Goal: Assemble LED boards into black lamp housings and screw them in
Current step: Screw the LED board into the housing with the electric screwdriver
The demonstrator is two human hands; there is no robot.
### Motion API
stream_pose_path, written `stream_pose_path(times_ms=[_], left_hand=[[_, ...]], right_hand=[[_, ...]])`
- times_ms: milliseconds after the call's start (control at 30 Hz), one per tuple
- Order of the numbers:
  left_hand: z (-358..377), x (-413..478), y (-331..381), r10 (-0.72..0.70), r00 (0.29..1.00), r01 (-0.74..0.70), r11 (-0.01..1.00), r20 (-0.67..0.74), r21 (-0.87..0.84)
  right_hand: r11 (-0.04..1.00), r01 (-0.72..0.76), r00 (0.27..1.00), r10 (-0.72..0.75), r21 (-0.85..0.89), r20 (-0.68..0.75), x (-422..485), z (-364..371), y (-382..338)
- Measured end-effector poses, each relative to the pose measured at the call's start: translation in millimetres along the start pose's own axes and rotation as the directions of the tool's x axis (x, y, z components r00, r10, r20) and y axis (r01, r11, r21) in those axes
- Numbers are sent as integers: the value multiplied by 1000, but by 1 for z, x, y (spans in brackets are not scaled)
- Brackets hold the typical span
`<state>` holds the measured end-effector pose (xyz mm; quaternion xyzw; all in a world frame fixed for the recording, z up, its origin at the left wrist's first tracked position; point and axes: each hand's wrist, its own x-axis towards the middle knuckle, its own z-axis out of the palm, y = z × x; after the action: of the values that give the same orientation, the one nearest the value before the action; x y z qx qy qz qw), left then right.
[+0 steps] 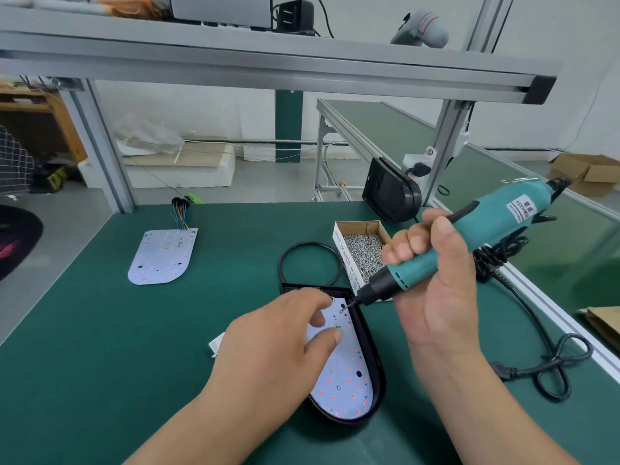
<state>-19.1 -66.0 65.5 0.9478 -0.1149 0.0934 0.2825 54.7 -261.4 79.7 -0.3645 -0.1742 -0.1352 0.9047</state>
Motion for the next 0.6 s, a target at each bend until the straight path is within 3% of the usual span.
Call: stream_pose_path(times_ms=[167, 600], left_hand=[[0, 2, -2, -78, 997, 78, 990, 0, -117], [17, -2, -7, -37, 999, 28, 921, -16, -389]], right_hand=[[996, -29, 999, 30, 80, -13, -3, 4, -1], [990, -67, 997, 69, 127, -13, -7, 7, -1]])
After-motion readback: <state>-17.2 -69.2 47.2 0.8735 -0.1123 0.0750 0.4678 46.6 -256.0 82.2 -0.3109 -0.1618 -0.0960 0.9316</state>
